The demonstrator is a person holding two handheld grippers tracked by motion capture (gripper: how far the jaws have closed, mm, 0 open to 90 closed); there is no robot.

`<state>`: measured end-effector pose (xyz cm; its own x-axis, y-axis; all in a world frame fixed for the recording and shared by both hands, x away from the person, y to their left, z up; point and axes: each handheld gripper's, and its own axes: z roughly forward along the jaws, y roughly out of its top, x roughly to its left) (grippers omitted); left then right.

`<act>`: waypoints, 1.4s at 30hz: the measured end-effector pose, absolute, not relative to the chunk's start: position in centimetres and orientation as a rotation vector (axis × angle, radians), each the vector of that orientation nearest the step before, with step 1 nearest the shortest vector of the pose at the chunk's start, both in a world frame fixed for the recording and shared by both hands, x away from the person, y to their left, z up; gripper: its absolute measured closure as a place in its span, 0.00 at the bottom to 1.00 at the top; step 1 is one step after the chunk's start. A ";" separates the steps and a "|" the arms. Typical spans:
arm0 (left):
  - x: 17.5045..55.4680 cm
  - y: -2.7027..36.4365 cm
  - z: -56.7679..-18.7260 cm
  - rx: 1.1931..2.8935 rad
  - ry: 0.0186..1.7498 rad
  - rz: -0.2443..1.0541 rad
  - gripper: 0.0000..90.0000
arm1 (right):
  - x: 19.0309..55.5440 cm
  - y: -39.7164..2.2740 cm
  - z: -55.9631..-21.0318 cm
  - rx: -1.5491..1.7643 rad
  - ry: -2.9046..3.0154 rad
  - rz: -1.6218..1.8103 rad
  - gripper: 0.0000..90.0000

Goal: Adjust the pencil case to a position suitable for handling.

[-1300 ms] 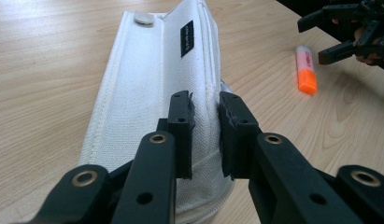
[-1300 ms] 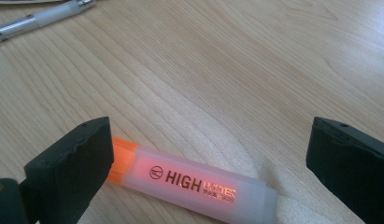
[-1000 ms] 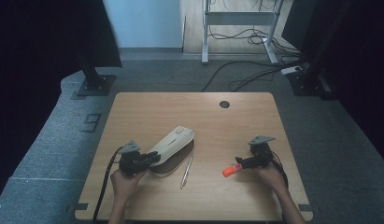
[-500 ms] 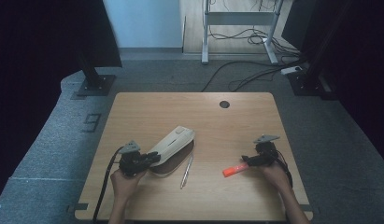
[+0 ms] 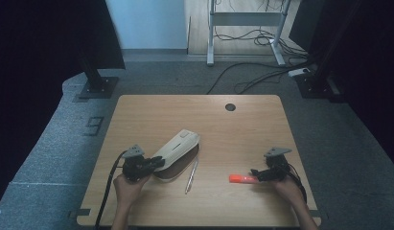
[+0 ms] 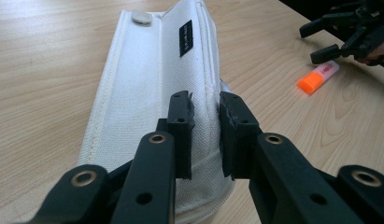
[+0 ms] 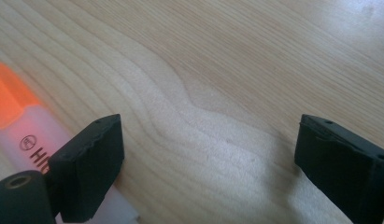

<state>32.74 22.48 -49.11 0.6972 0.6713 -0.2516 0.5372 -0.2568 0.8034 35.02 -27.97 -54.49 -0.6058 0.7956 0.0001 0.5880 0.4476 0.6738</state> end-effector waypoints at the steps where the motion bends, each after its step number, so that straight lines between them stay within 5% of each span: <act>1: 32.7 22.5 -49.1 1.931 0.936 0.173 0.84 | 34.9 -28.0 -54.4 1.180 2.385 0.932 0.09; 17: 32.7 22.5 -49.1 1.935 0.934 0.171 0.84 | 31.8 -27.3 -53.5 1.049 2.531 0.991 0.16; 36: 32.7 22.5 -49.1 1.938 0.931 0.170 0.84 | 31.7 -26.6 -53.8 0.972 2.573 0.963 0.67; 42: 32.7 22.5 -49.1 1.937 0.931 0.169 0.84 | 31.7 -26.0 -53.6 0.955 2.610 0.954 0.70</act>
<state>32.72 22.46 -49.13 0.7012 0.6673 -0.2508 0.5370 -0.2631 0.8015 31.74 -25.95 -53.56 -0.7704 0.6369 0.0294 0.5058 0.5823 0.6365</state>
